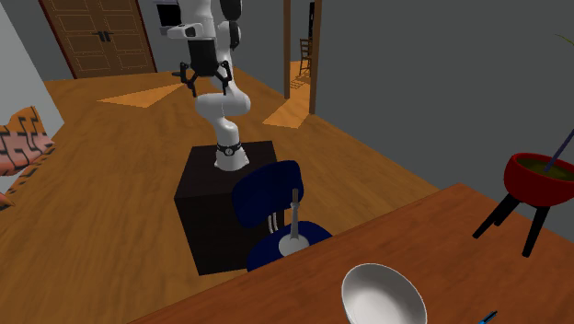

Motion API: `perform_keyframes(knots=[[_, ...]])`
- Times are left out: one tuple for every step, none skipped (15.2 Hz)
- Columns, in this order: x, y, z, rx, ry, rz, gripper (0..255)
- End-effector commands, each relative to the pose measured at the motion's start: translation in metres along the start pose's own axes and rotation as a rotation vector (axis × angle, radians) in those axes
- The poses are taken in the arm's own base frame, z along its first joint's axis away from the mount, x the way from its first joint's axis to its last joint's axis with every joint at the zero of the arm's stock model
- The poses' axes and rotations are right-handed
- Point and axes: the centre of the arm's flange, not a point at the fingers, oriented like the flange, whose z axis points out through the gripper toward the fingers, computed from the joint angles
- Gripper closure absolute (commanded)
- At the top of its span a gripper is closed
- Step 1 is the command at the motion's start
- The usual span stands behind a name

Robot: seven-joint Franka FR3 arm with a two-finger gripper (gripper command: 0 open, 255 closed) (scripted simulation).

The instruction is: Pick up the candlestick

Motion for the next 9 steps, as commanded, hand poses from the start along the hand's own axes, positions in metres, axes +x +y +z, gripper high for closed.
perform_keyframes(knots=[[0.0, 0.0, 0.0, 0.0, 0.0, 0.0, 0], [0.008, -0.007, 0.009, -0.001, -0.009, -0.003, 0], [0.016, -0.014, 0.018, -0.002, -0.018, -0.005, 0], [0.024, -0.021, 0.027, -0.003, -0.027, -0.008, 0], [0.032, -0.028, 0.036, -0.004, -0.036, -0.01, 0], [0.04, -0.035, 0.045, -0.004, -0.045, -0.013, 0], [0.048, -0.043, 0.055, -0.005, -0.054, -0.016, 0], [0.056, -0.05, 0.064, -0.006, -0.063, -0.018, 0], [0.063, -0.057, 0.074, -0.007, -0.072, -0.021, 0]])
